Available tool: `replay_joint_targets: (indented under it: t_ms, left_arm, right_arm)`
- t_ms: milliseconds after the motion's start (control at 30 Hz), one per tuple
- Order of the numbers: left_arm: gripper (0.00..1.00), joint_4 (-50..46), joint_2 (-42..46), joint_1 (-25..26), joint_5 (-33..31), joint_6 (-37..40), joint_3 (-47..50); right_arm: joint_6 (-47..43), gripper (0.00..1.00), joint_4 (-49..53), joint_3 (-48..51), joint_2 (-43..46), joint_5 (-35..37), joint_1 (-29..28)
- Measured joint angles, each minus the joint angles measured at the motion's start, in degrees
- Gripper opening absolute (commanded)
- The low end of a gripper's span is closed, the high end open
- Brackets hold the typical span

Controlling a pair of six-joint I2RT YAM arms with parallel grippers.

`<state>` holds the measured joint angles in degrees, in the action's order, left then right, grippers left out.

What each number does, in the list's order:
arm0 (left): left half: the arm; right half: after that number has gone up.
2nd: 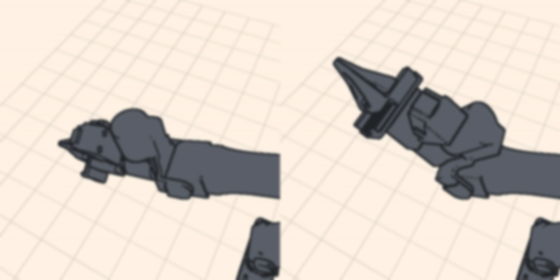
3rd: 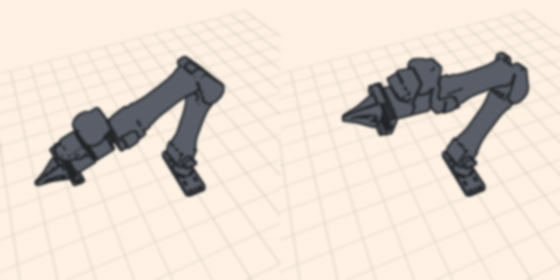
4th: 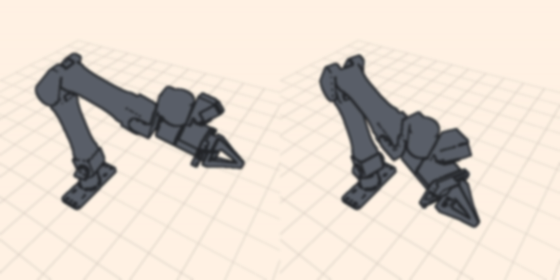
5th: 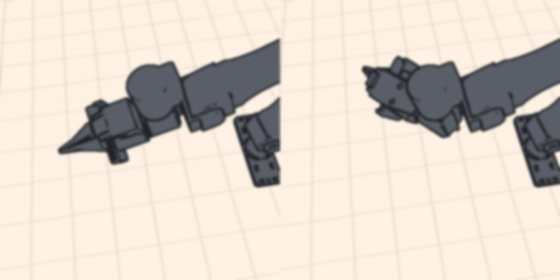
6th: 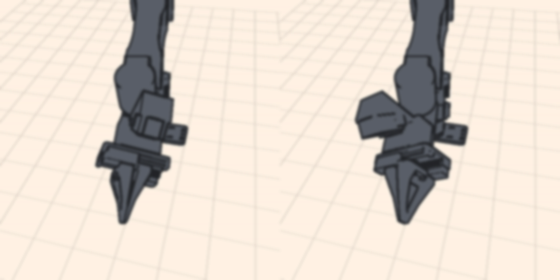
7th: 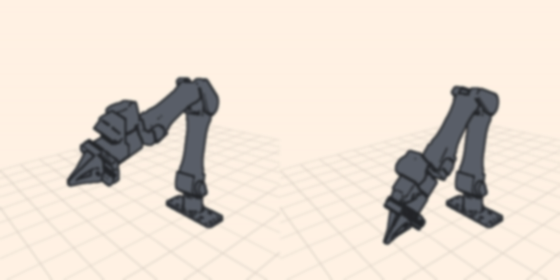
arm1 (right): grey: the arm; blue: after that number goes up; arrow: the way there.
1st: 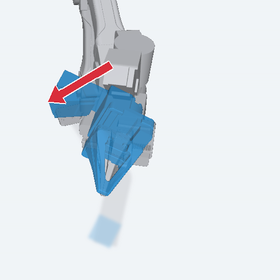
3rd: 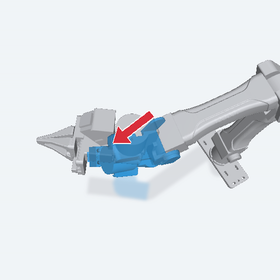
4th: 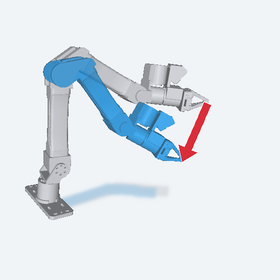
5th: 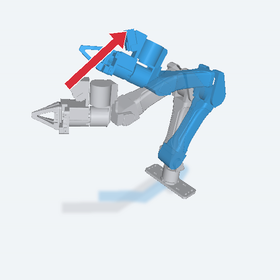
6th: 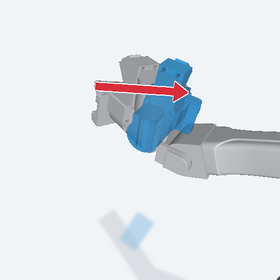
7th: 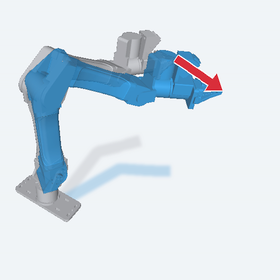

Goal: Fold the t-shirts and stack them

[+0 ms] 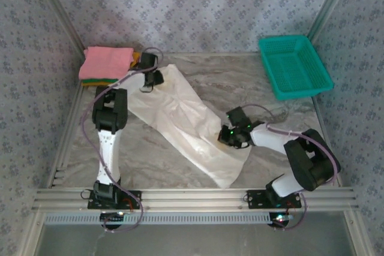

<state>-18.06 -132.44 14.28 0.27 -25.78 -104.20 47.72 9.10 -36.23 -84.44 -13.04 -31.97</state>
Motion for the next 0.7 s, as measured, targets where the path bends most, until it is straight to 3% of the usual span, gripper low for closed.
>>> replay_joint_targets:
  t_ms: [100,267,400,533,700]
  left_arm:
    - [0.32,-3.37,-3.34,0.20,0.79,2.29,-10.38]
    - [0.33,-5.86,-0.66,0.35,0.48,4.37,-15.80]
    - [0.39,-2.01,11.37,0.35,-0.07,2.95,1.66]
    - [0.44,1.31,22.05,0.35,-0.07,-0.96,19.17]
    - [0.39,3.19,25.42,0.37,-1.66,-5.55,30.95]
  right_arm:
    - [1.44,0.11,3.89,-1.22,1.36,0.48,-4.39]
    - [-0.26,0.14,11.47,-9.99,6.14,2.19,-1.53]
    - [-6.23,0.02,11.78,-19.87,3.58,1.62,3.30]
    - [-13.90,0.01,12.87,-34.95,-11.06,-1.11,4.17]
    - [-19.45,0.00,13.42,-48.02,-28.09,-4.63,2.36]
